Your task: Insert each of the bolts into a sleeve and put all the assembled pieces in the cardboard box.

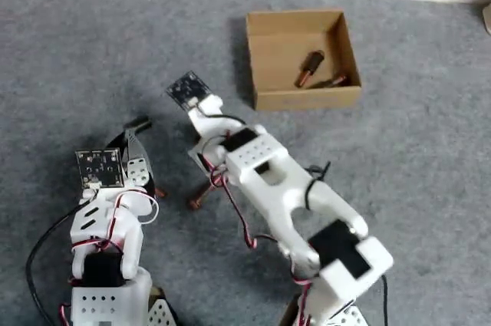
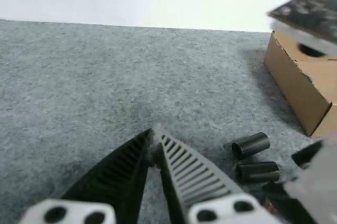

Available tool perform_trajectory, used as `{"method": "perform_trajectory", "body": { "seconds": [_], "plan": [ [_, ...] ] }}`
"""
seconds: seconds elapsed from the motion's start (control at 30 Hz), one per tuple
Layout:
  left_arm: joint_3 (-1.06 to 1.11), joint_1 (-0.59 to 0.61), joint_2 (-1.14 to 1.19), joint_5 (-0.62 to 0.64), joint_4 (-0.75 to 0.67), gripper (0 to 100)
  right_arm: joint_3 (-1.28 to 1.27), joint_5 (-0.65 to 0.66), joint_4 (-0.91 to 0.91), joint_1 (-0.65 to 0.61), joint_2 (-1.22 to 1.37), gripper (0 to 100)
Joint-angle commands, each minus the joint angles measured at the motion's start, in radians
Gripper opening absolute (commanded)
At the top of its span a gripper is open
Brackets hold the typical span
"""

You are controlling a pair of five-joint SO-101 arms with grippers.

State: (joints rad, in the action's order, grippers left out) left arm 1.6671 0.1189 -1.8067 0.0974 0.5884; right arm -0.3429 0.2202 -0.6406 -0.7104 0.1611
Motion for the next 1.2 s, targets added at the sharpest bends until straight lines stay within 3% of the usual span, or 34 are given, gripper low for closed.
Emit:
{"method": "perform_trajectory", "body": {
  "seconds": [0.0, 0.23, 0.67, 0.77, 0.87, 1.17],
  "plan": [
    [-0.018, 0.013, -0.010, 0.000, 0.005, 1, 0.101, 0.068, -0.018, 0.004, 0.097, 21.4],
    [-0.015, 0.013, -0.008, -0.003, 0.003, 1, 0.240, 0.129, -0.047, 0.005, 0.245, 21.4],
    [-0.013, 0.013, -0.008, -0.003, 0.003, 1, 0.245, 0.132, -0.048, 0.033, 0.337, 20.7],
    [-0.013, 0.013, -0.008, -0.003, 0.003, 1, 0.243, 0.132, -0.050, 0.033, 0.337, 14.9],
    [-0.013, 0.013, -0.008, -0.003, 0.003, 1, 0.243, 0.132, -0.050, 0.033, 0.337, 1.2],
    [-0.013, 0.013, -0.008, -0.003, 0.003, 1, 0.246, 0.046, -0.128, 0.038, 0.329, 0.5]
  ]
}}
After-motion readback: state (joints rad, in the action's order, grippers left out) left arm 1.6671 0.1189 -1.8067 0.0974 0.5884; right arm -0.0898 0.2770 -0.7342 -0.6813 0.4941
